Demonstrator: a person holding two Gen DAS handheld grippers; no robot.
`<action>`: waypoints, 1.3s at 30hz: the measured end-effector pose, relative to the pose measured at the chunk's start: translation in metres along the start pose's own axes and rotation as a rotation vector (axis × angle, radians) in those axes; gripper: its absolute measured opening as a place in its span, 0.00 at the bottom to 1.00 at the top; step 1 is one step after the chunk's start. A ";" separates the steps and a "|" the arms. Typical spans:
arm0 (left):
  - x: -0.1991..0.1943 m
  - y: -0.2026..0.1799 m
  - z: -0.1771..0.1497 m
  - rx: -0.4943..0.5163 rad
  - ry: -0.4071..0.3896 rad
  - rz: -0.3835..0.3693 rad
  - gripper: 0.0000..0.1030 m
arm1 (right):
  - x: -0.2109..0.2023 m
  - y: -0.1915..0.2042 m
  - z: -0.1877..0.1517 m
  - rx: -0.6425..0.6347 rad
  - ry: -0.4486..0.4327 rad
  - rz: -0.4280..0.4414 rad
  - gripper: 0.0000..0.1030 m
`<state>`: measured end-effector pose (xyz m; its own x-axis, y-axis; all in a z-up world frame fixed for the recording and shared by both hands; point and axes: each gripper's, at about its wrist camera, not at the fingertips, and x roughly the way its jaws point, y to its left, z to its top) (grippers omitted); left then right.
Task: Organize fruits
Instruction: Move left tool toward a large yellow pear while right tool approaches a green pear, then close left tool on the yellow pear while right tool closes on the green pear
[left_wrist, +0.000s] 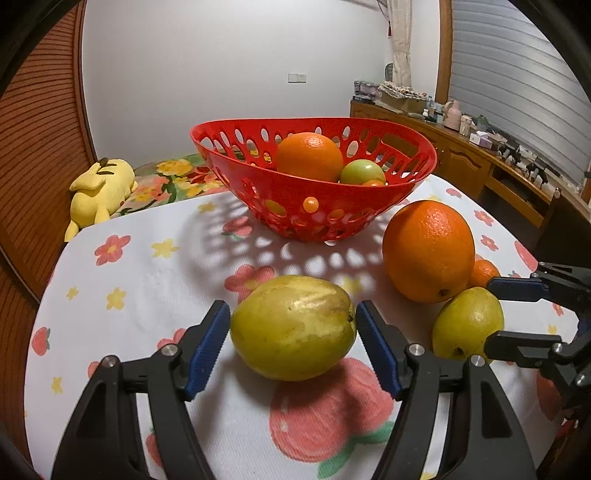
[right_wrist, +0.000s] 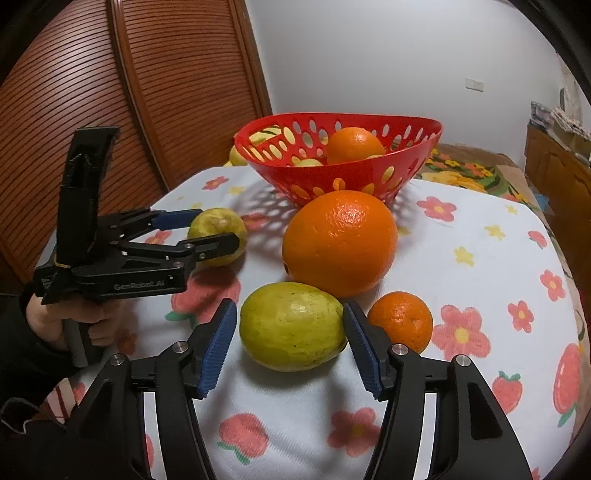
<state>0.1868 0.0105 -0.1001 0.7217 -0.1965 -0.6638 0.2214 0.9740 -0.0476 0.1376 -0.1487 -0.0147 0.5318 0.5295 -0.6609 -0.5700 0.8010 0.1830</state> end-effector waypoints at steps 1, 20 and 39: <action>0.000 0.001 0.000 -0.008 -0.001 -0.006 0.69 | 0.001 0.000 0.000 -0.002 0.002 -0.003 0.61; 0.001 0.007 -0.001 -0.034 -0.001 -0.027 0.70 | 0.022 0.006 -0.001 -0.040 0.043 -0.067 0.73; 0.010 0.009 -0.004 -0.064 0.048 -0.078 0.72 | 0.020 0.013 -0.008 -0.059 0.054 -0.052 0.68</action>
<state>0.1934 0.0173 -0.1099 0.6714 -0.2680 -0.6909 0.2323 0.9614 -0.1472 0.1361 -0.1300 -0.0312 0.5280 0.4699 -0.7073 -0.5792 0.8085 0.1047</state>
